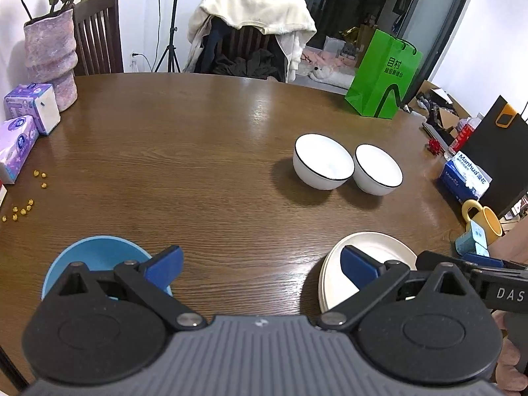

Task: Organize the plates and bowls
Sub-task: 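Withdraw both open grippers and move toward the two white bowls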

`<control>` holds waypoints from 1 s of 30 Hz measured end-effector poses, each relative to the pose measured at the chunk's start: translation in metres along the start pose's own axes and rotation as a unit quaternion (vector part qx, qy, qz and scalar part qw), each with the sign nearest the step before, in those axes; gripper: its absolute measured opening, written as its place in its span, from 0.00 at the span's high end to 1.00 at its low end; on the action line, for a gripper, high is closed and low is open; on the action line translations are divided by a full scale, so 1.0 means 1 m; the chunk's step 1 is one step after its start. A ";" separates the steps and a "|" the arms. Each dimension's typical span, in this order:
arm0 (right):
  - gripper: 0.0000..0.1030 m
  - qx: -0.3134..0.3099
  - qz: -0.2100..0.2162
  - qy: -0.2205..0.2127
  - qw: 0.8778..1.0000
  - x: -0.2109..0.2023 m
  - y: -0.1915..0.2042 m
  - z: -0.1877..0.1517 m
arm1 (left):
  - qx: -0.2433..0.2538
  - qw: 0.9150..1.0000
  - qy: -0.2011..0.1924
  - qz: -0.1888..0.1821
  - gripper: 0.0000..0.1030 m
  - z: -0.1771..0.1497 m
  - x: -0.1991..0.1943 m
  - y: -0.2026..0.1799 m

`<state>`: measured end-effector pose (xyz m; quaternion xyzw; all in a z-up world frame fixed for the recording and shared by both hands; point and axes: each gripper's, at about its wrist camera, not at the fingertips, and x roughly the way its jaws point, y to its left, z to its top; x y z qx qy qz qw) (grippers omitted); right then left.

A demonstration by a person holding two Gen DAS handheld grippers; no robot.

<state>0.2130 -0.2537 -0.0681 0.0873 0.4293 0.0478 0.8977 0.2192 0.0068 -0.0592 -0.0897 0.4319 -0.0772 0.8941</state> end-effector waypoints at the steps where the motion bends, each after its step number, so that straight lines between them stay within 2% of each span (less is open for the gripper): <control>1: 0.00 0.000 0.001 0.002 1.000 0.002 -0.002 0.000 | -0.001 1.000 0.001 0.001 0.00 0.000 0.002 -0.002; 12: 0.00 -0.002 0.003 0.016 1.000 0.021 -0.027 0.012 | -0.010 1.000 0.003 0.011 0.00 0.012 0.024 -0.017; 30: 0.00 -0.010 0.009 0.034 0.999 0.082 -0.062 0.052 | -0.016 0.999 0.026 0.024 0.00 0.058 0.091 -0.045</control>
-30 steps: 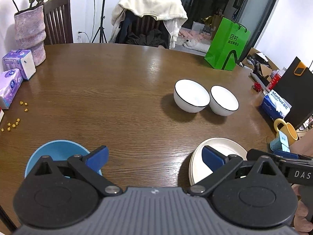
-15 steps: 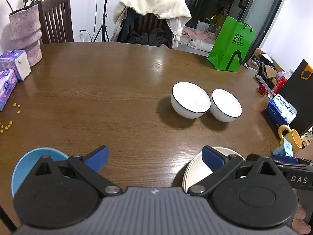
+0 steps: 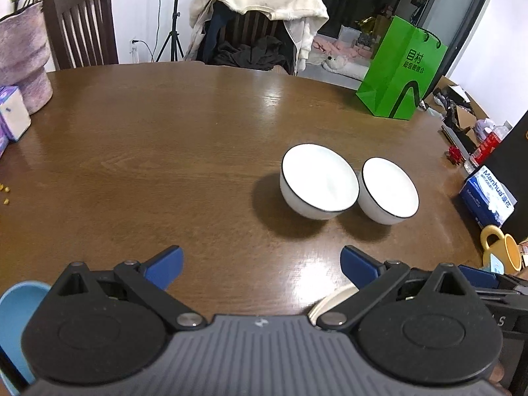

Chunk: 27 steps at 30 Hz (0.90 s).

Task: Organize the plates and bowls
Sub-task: 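Withdraw both open grippers and move toward the two white bowls, then lower both open grippers to the rim of one white bowl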

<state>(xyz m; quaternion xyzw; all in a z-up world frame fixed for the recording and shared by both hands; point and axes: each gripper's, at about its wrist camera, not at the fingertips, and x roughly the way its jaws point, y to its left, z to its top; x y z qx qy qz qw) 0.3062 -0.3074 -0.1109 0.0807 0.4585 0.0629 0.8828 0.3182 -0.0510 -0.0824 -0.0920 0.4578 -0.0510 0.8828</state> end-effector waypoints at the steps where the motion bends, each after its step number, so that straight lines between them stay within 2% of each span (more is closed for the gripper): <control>1: 0.00 0.000 0.000 0.000 1.000 0.004 -0.001 0.002 | 0.003 1.000 -0.002 0.003 0.00 0.003 0.003 -0.002; 13: 0.01 0.014 0.009 -0.005 1.000 0.036 -0.005 0.032 | 0.006 1.000 0.003 0.024 0.00 0.036 0.041 -0.008; 27: 0.05 0.064 -0.009 0.023 0.998 0.074 -0.007 0.049 | 0.020 0.999 0.017 0.035 0.00 0.070 0.076 -0.002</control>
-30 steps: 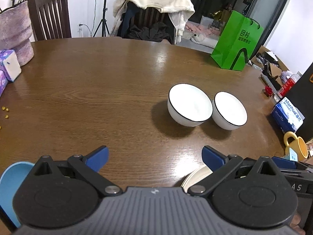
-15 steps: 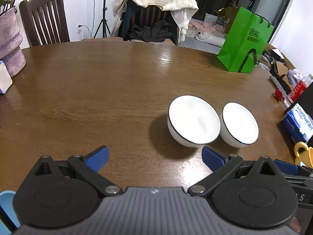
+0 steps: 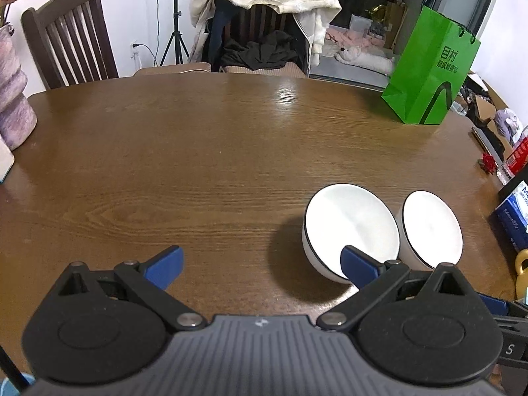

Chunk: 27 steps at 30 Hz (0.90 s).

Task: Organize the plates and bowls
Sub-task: 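Lower both open grippers to the rim of one white bowl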

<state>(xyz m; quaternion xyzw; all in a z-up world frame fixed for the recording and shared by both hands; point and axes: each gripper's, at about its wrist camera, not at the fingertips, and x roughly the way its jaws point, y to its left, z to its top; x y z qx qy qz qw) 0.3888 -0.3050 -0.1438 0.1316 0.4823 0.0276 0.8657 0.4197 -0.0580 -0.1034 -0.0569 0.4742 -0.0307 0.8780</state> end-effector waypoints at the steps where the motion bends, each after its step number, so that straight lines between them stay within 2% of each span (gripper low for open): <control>1: 0.05 0.003 0.000 0.002 1.000 0.003 0.000 0.001 | 0.003 1.000 0.001 0.000 0.00 0.002 0.002 0.000; 15: 0.14 0.068 -0.002 0.028 0.997 0.031 0.004 0.011 | 0.042 0.999 0.007 -0.015 0.00 0.029 0.029 -0.003; 20: 0.25 0.088 0.002 0.033 0.996 0.039 0.004 0.015 | 0.042 0.999 0.014 -0.017 0.00 0.036 0.039 -0.003; 24: 0.25 0.093 -0.002 0.033 0.995 0.044 0.007 0.015 | 0.041 0.999 0.019 -0.023 0.00 0.040 0.048 -0.003; 27: 0.30 0.092 -0.006 0.032 0.995 0.047 0.009 0.015 | 0.042 0.998 0.025 -0.027 0.00 0.041 0.055 -0.004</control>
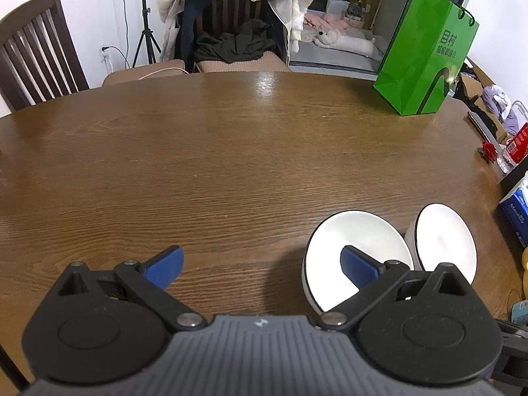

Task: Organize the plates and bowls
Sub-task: 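Lower both open grippers to the rim of one white bowl, then close both grippers on the rim of the white bowl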

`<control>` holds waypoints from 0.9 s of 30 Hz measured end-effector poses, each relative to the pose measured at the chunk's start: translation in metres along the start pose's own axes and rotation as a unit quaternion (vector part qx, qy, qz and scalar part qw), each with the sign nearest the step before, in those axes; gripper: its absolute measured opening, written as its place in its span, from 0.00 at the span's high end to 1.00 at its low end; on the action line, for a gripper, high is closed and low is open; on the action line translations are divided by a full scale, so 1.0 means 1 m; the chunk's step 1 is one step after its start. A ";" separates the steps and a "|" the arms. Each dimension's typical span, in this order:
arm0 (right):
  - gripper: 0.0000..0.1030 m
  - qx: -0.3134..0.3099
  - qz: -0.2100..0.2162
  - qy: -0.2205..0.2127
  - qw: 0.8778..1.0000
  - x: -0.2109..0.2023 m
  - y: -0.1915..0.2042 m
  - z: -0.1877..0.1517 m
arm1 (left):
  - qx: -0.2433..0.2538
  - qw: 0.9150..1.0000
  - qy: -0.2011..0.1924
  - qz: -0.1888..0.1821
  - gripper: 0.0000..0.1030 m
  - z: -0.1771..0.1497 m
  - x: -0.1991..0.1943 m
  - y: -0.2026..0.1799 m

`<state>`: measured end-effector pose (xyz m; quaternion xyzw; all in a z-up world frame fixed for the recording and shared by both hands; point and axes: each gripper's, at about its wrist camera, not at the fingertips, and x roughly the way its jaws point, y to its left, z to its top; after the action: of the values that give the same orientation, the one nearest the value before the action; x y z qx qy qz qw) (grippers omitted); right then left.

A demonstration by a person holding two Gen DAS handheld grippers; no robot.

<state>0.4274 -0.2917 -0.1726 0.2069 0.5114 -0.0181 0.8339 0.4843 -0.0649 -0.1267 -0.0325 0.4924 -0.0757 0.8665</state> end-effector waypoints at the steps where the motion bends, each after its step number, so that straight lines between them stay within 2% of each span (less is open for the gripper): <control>1: 0.34 -0.001 -0.004 0.000 1.000 0.002 0.001 0.001 | 0.001 1.000 0.002 -0.002 0.00 0.000 0.002 -0.001; 9: 0.50 0.016 -0.026 0.007 1.000 0.019 0.002 0.006 | 0.021 0.999 0.026 -0.014 0.07 0.003 0.028 -0.010; 14: 0.59 0.018 -0.033 0.016 0.999 0.032 0.004 0.008 | 0.024 0.999 0.042 -0.019 0.25 0.004 0.044 -0.016; 18: 0.63 0.013 -0.037 0.017 0.999 0.039 0.007 0.008 | 0.024 0.998 0.049 -0.030 0.32 0.003 0.050 -0.019; 20: 0.65 0.013 -0.038 0.019 0.999 0.042 0.009 0.010 | 0.025 0.998 0.053 -0.036 0.43 0.003 0.053 -0.021; 22: 0.65 0.013 -0.040 0.022 0.999 0.045 0.008 0.011 | 0.029 0.997 0.055 -0.035 0.50 0.004 0.055 -0.023; 25: 0.72 0.015 -0.036 0.024 0.999 0.048 0.008 0.013 | 0.029 0.997 0.062 -0.039 0.65 0.004 0.059 -0.023; 27: 0.78 0.015 -0.031 0.024 0.999 0.050 0.008 0.014 | 0.032 0.997 0.066 -0.037 0.66 0.004 0.061 -0.025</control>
<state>0.4649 -0.2801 -0.2077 0.2039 0.5368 -0.0467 0.8174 0.5162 -0.0997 -0.1730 -0.0180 0.5442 -0.1252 0.8294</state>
